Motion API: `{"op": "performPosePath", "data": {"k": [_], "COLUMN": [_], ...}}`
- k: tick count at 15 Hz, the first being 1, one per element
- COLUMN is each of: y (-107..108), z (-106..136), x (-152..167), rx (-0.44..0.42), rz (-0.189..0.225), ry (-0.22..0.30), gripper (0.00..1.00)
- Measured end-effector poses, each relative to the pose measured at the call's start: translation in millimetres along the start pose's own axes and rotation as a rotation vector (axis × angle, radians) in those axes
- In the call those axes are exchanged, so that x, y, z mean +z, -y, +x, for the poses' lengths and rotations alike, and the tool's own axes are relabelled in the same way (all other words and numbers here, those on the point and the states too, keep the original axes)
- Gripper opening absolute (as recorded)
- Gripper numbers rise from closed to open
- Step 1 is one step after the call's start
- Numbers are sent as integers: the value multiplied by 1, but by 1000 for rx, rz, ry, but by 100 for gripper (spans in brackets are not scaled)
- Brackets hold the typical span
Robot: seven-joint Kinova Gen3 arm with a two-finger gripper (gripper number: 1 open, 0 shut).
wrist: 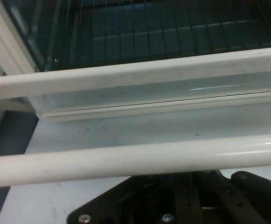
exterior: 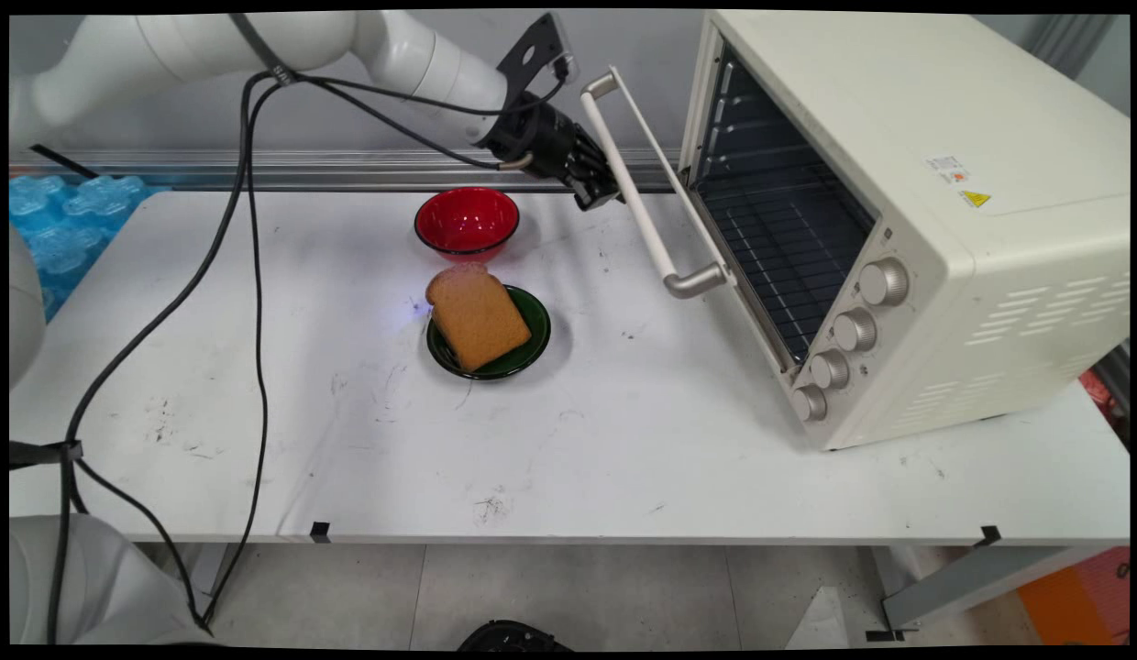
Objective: Close the oven
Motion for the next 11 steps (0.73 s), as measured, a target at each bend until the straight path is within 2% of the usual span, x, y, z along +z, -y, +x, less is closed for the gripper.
{"op": "performPosePath", "data": {"k": [11], "y": [18], "z": [19], "x": [2], "rx": [3], "rz": [10], "ry": [16], "gripper": [0]}}
